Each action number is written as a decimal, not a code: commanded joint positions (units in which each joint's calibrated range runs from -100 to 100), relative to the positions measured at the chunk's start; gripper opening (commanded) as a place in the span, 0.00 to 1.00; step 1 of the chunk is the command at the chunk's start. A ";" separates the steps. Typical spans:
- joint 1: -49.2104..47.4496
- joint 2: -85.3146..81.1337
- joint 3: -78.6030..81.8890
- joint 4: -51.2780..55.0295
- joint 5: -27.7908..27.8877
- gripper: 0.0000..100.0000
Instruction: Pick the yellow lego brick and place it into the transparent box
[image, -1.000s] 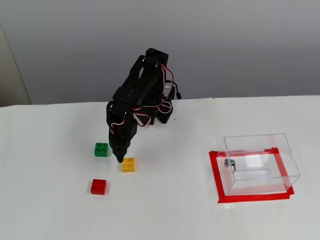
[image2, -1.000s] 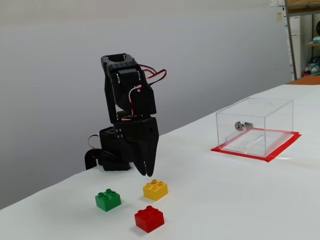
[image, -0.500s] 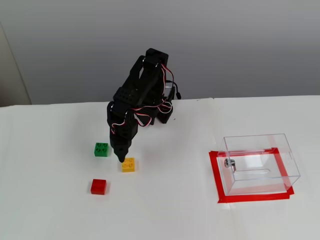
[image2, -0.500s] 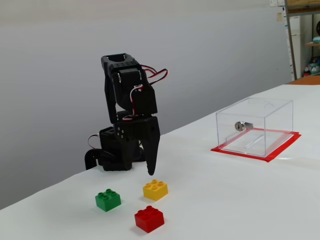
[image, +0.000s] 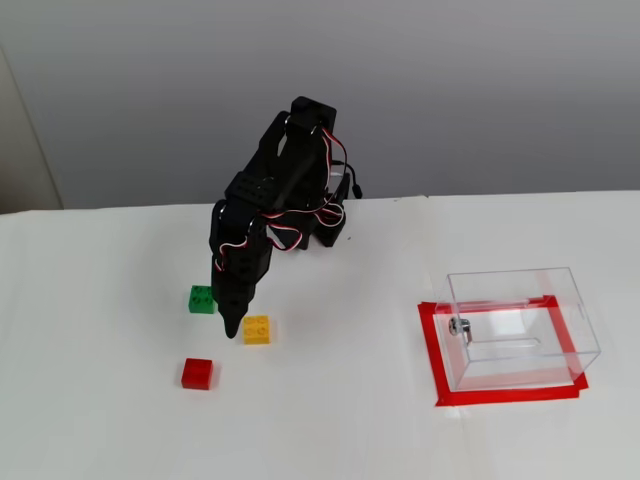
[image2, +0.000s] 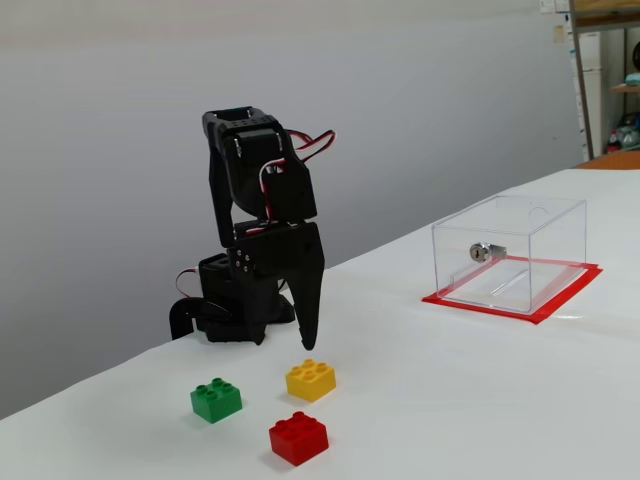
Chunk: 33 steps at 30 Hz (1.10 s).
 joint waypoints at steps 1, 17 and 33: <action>-0.10 2.08 -1.92 -1.19 0.30 0.35; -5.28 8.53 -1.73 -2.67 1.40 0.35; -5.43 9.46 0.34 -2.49 1.66 0.35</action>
